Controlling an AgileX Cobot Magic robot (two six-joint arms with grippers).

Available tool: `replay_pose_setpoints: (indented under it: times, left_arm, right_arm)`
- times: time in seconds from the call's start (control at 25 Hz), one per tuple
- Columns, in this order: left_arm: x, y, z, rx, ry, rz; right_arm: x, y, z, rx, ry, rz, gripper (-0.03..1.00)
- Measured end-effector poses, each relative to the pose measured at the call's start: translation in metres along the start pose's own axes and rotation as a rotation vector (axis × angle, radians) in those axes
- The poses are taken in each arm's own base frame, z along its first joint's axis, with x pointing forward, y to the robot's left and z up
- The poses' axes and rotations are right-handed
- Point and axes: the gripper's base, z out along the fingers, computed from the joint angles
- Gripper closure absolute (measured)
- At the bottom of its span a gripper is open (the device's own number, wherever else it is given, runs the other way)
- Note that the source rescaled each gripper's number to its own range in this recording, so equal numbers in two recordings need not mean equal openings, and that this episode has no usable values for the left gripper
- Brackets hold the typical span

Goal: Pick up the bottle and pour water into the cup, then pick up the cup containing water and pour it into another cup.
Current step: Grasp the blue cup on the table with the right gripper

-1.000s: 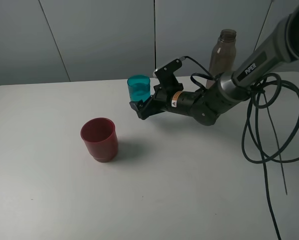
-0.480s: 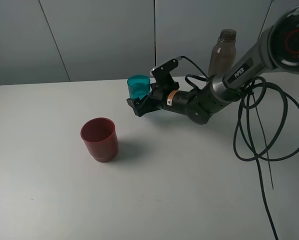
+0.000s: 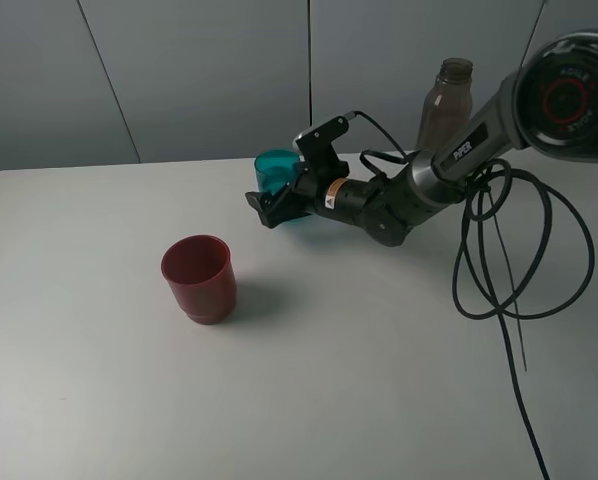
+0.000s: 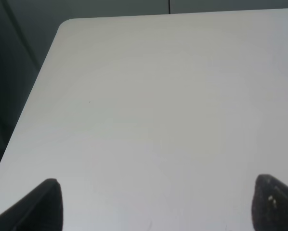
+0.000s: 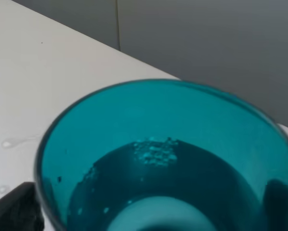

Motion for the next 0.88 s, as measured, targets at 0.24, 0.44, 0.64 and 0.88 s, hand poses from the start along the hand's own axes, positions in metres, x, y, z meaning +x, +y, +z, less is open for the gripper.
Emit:
replay_pose_setpoints:
  times: [0.24,0.44,0.64,0.88]
  left_arm:
    - [0.000,0.000,0.000,0.000,0.000,0.000]
    - [0.000,0.000,0.000,0.000,0.000,0.000]
    - [0.000,0.000,0.000,0.000,0.000,-0.007]
    - [0.000,0.000,0.000,0.000,0.000,0.000]
  right_arm:
    - [0.002,0.003,0.003,-0.006,-0.020,0.008,-0.03]
    - [0.008,0.003,0.007,-0.005,-0.014,-0.003,-0.03]
    - [0.004,0.001,0.013,-0.003,-0.038,-0.012,-0.03]
    - [0.003,-0.001,0.015,0.012,-0.051,0.001,-0.03]
